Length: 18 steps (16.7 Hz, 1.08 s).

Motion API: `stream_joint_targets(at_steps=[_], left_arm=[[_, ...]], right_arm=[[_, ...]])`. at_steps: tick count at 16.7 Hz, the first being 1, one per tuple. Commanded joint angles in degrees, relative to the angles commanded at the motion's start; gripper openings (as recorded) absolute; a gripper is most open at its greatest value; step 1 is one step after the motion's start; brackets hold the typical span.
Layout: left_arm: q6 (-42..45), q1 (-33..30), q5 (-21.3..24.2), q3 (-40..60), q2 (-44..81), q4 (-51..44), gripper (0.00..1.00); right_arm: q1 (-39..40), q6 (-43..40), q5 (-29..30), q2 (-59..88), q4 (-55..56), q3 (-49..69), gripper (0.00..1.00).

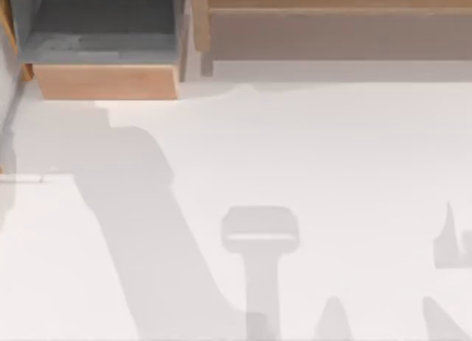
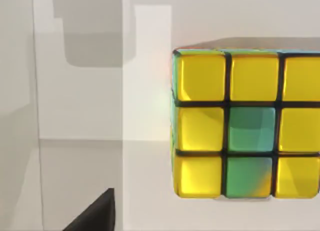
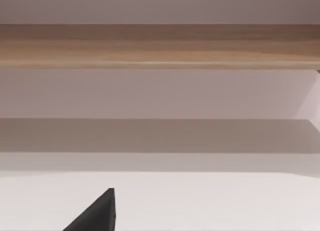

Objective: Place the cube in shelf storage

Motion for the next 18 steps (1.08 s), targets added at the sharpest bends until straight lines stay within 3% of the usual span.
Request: stream_joint_targets(at_steps=[5, 12, 18], left_arm=[[0.10, 0.35, 0.09, -0.08, -0.21, -0.02, 1.00], [4.51, 4.47, 1.03, 0.34, -6.26, -7.06, 1.00], [2.16, 1.70, 0.96, -2.61, -2.29, -0.09, 1.00]], right_arm=[[0.00, 0.00, 0.00, 0.00, 0.00, 0.00, 1.00], [0.00, 0.00, 0.00, 0.00, 0.00, 0.00, 1.00], [0.00, 0.00, 0.00, 0.00, 0.00, 0.00, 1.00]])
